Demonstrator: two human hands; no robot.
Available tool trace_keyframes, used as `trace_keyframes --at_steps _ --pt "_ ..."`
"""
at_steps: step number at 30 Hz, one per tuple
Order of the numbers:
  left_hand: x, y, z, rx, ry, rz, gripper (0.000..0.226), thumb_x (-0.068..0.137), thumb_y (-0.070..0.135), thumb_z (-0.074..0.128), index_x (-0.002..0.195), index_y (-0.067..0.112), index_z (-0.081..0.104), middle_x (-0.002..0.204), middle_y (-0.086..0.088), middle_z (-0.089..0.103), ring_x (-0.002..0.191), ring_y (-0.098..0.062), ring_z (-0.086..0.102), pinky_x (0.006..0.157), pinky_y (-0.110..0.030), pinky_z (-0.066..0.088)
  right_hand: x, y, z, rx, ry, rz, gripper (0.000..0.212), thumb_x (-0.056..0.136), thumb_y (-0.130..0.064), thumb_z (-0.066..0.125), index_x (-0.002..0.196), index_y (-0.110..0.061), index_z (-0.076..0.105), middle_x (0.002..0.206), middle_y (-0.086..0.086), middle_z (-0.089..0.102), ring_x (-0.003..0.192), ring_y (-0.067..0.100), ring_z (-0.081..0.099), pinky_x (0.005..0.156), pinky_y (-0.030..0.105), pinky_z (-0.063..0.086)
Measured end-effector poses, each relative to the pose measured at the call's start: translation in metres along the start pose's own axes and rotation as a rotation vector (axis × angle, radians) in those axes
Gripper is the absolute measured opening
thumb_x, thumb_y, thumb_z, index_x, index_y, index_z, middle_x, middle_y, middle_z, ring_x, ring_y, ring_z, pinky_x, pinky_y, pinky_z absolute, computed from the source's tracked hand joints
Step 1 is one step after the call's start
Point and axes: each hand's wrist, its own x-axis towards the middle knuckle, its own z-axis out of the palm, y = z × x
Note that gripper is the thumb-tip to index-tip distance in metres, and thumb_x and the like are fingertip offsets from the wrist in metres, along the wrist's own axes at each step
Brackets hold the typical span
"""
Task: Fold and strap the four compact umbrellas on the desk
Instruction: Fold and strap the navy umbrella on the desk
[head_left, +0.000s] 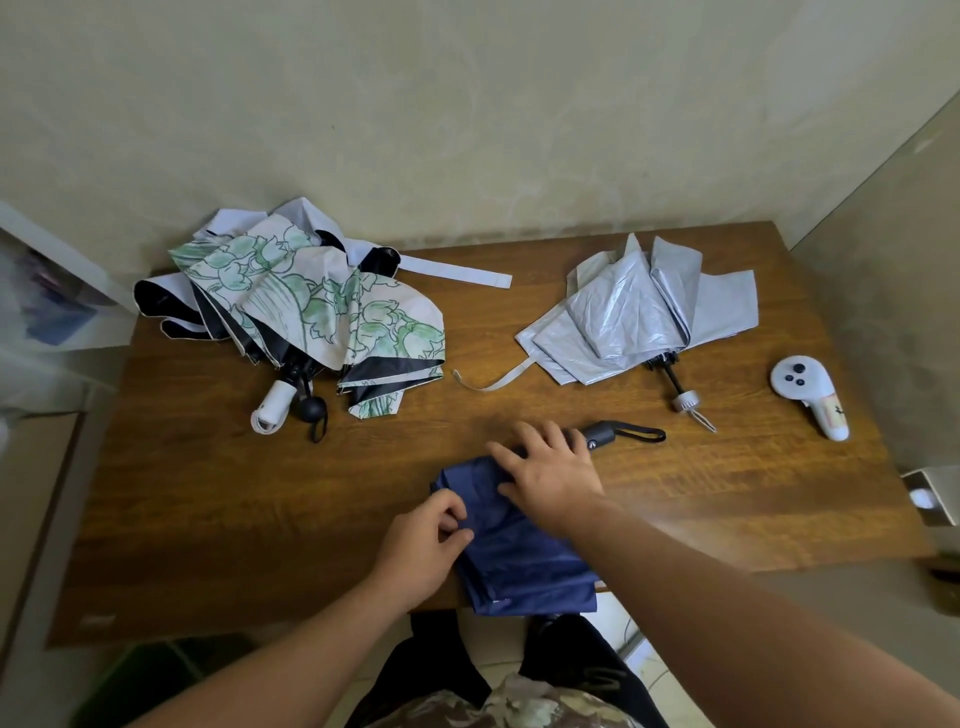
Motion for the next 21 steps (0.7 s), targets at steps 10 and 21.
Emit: trace_keyframes --at_steps 10,21 --pt "0.028 0.03 -0.013 -0.524 0.261 -0.318 0.015 0.098 0.032 0.071 0.106 0.028 0.058 0.099 0.001 0.072 0.072 -0.019 0.071 0.064 -0.031 0.055 -0.014 0.023 0.038 -0.007 0.018 0.086 0.08 0.1 -0.069 0.037 0.159 -0.047 -0.013 0.168 0.002 0.014 0.155 0.036 0.006 0.119 0.073 0.008" --pt "0.016 0.009 -0.001 -0.485 0.253 -0.313 0.016 0.098 0.017 0.069 0.097 0.031 0.062 0.099 -0.012 0.069 0.08 -0.022 0.063 0.072 -0.038 0.053 -0.015 0.031 0.048 0.092 -0.008 0.142 0.085 0.101 -0.068 0.034 0.161 -0.038 -0.017 0.17 -0.006 -0.006 0.158 0.025 -0.007 0.119 0.076 0.007"
